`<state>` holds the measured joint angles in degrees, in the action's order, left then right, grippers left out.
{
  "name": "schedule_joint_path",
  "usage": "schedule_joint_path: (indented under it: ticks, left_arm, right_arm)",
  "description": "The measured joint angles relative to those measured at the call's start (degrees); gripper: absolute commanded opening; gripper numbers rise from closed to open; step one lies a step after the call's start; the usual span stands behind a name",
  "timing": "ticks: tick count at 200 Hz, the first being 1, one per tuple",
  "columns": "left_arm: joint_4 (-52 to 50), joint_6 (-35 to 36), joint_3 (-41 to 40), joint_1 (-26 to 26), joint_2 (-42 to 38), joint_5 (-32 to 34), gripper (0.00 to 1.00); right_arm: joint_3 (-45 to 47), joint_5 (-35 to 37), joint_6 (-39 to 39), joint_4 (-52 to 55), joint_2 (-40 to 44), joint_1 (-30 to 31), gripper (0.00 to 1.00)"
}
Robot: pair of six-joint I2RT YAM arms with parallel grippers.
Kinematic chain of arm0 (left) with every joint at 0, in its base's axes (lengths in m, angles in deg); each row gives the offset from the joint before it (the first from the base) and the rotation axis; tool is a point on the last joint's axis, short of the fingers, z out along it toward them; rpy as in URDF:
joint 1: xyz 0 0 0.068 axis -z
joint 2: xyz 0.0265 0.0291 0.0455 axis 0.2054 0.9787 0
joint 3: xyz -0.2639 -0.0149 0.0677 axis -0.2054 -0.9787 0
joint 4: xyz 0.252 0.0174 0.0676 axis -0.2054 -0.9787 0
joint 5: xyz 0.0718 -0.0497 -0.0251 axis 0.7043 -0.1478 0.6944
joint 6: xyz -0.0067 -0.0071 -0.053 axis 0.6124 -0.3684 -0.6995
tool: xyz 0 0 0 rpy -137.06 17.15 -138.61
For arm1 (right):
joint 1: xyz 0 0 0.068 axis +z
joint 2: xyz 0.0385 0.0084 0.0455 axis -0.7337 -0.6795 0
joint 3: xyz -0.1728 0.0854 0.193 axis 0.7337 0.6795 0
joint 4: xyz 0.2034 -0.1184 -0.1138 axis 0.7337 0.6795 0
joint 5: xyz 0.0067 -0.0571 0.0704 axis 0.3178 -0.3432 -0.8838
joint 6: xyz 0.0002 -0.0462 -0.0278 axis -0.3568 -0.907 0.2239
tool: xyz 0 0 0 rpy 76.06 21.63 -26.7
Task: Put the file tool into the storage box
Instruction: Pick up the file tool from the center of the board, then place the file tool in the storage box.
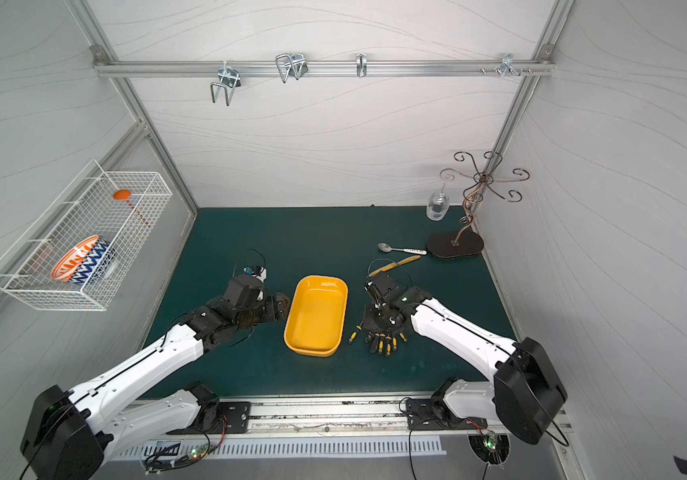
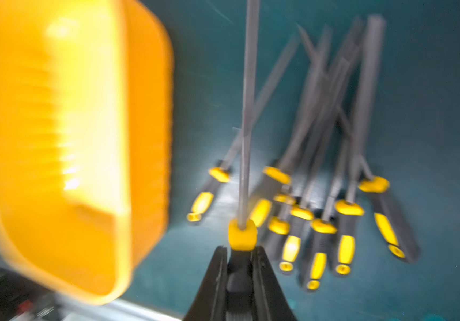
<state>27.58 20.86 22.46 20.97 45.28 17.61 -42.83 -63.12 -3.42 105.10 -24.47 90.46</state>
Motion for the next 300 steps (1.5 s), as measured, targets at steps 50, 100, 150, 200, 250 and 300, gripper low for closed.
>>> schedule_joint_path:
  ticks: [50,100,150,200,250,300]
  left_arm:
    - [13.2,-2.4,0.0,2.6,2.4,-13.1,0.88]
    - [24.9,-4.1,-0.2,6.6,5.4,-21.0,0.85]
    - [26.4,-4.6,-0.2,8.5,9.4,-21.6,0.24]
    - [31.5,-5.6,0.3,9.6,8.8,-22.7,0.00]
    - [31.2,-5.0,-1.5,9.7,13.4,-20.1,0.00]
    - [29.4,-4.6,-1.4,10.7,23.3,-17.6,0.19]
  right_arm:
    - [-1.5,-13.9,-1.6,-8.2,0.1,3.8,0.04]
    - [-6.3,-18.3,-2.6,-10.9,-4.5,7.7,0.04]
    - [-9.1,-18.4,-3.0,-10.8,-5.4,7.9,0.04]
    - [-10.0,-16.2,-3.5,-9.9,-4.5,8.1,0.14]
    - [-9.9,-10.3,-2.3,-6.3,-2.7,7.6,0.50]
    - [-5.5,0.4,1.9,-0.2,-0.8,5.6,0.49]
